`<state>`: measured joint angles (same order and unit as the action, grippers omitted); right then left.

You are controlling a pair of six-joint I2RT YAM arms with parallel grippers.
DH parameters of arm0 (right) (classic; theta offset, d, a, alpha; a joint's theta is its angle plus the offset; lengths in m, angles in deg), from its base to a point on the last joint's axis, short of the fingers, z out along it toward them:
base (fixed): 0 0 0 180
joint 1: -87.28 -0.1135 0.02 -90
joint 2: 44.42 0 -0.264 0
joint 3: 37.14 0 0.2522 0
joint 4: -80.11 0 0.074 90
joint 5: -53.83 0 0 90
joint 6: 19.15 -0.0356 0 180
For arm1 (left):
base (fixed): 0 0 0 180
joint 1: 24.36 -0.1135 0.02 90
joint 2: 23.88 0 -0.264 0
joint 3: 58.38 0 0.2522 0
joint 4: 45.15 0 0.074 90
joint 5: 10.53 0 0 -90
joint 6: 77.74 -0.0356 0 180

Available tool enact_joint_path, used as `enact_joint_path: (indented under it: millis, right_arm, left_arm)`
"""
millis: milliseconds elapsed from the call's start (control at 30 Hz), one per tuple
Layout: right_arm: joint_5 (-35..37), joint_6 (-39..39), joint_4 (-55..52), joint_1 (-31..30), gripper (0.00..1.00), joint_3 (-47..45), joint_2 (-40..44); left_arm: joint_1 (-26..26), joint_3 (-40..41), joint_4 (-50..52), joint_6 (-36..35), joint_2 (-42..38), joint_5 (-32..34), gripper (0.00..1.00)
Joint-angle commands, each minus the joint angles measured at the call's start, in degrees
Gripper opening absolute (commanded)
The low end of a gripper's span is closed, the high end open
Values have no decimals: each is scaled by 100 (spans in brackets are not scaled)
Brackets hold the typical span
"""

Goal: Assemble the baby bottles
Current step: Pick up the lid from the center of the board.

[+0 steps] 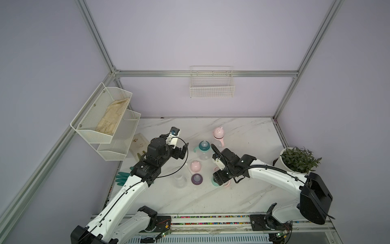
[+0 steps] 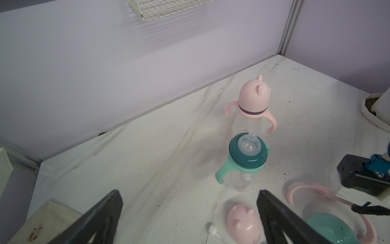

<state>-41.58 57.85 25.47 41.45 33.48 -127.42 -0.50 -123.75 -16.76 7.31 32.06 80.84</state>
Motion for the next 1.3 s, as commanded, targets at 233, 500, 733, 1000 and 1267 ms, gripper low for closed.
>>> enact_joint_path:
  millis: [233, 500, 733, 1000, 1267]
  right_arm:
    - [304, -243, 1029, -34, 80, -368, -408]
    - [526, -223, 1147, -143, 79, -421, -720]
    - [701, -234, 1136, -347, 79, -290, -982]
    - [920, -297, 941, -472, 65, -59, -1121]
    - [128, -228, 378, -475, 54, 678, -351]
  left_arm:
    - [-13, -60, -169, 111, -57, 39, 100]
    - [-14, -71, -116, 100, -74, 61, 100]
    - [-17, -68, -98, 99, -66, 50, 100]
    - [-15, -60, -73, 86, -92, 66, 100]
    - [-13, -69, -66, 111, -92, 39, 100]
